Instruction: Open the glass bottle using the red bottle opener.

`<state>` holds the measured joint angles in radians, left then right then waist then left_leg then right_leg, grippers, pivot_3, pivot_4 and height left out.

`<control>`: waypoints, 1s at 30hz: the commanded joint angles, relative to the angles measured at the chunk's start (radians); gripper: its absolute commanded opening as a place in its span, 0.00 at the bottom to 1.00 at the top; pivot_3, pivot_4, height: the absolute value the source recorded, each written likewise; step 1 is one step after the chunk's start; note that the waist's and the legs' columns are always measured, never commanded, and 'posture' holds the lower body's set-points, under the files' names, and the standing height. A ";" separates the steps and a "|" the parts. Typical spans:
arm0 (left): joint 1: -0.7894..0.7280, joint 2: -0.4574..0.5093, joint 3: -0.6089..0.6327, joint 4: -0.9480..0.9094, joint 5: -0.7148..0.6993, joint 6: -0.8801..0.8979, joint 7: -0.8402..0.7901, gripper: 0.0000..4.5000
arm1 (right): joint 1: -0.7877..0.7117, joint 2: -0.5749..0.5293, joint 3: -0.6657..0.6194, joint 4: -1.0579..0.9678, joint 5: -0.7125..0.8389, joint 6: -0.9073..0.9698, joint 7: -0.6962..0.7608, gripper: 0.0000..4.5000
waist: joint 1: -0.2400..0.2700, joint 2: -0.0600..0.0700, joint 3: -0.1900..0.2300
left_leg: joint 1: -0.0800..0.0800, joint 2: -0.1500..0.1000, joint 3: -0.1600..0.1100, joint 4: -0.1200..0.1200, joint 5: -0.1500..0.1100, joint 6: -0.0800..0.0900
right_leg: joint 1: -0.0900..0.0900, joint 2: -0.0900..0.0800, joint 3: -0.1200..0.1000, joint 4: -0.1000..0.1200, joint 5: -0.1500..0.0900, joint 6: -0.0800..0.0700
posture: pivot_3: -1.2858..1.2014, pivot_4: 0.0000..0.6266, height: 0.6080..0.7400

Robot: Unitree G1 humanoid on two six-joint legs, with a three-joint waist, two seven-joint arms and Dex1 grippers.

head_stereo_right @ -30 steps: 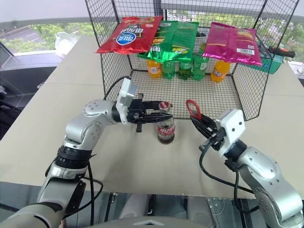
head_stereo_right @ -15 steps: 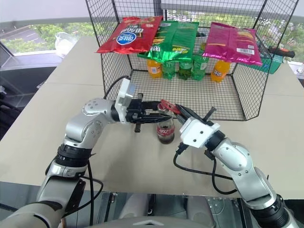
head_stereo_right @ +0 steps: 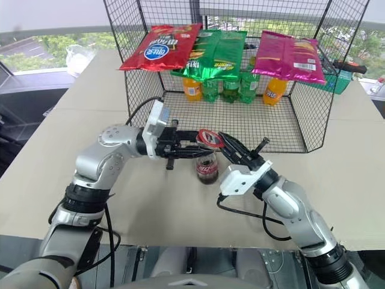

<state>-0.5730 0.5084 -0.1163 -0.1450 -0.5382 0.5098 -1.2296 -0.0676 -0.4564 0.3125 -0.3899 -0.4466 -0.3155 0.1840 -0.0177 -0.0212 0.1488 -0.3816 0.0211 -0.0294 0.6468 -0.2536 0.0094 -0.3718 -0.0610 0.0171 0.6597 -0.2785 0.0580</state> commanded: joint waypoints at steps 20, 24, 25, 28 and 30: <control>0.038 0.004 -0.002 -0.018 -0.015 0.009 0.004 0.26 | -0.035 0.057 0.161 0.299 -0.167 -0.309 -0.061 0.00 | -0.020 0.001 -0.009 | 0.004 0.001 0.002 -0.003 0.000 0.000 | 0.000 0.002 0.005 0.000 0.000 -0.001 | 0.52 0.24 1.00; 0.029 0.001 -0.009 -0.013 -0.004 -0.002 0.007 0.26 | -0.078 0.074 0.181 0.352 -0.273 -0.311 -0.104 0.00 | -0.023 0.001 -0.009 | 0.004 0.001 0.003 -0.003 0.000 0.000 | 0.000 0.002 0.005 0.000 0.000 -0.001 | 0.52 0.24 1.00; 0.025 0.000 -0.010 -0.011 -0.001 -0.005 0.007 0.26 | -0.088 0.077 0.179 0.355 -0.276 -0.311 -0.104 0.00 | -0.023 0.001 -0.009 | 0.004 0.001 0.003 -0.003 0.000 0.000 | 0.000 0.002 0.006 0.001 0.000 -0.001 | 0.52 0.24 1.00; 0.017 -0.003 -0.013 -0.008 0.004 -0.007 0.008 0.26 | -0.099 0.083 0.165 0.339 -0.230 -0.322 -0.092 0.00 | -0.021 0.001 -0.009 | 0.005 0.001 0.002 -0.003 0.000 0.000 | 0.000 0.002 0.005 0.002 0.000 -0.001 | 0.52 0.24 1.00; 0.015 -0.005 -0.014 -0.008 0.006 -0.005 0.009 0.26 | -0.107 0.080 0.165 0.325 -0.222 -0.331 -0.083 0.00 | -0.022 0.001 -0.009 | 0.005 0.001 0.002 -0.003 0.000 0.000 | 0.000 0.002 0.005 0.002 0.000 -0.001 | 0.52 0.24 1.00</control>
<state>-0.5350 0.5258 -0.0798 -0.1442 -0.5328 0.4942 -1.2264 -0.1964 -0.3664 0.3285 -0.0967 -0.5921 -0.5960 0.0004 -0.0393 -0.0205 0.1396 -0.3769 0.0221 -0.0273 0.6443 -0.2536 0.0095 -0.3713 -0.0586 0.0224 0.6614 -0.2786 0.0573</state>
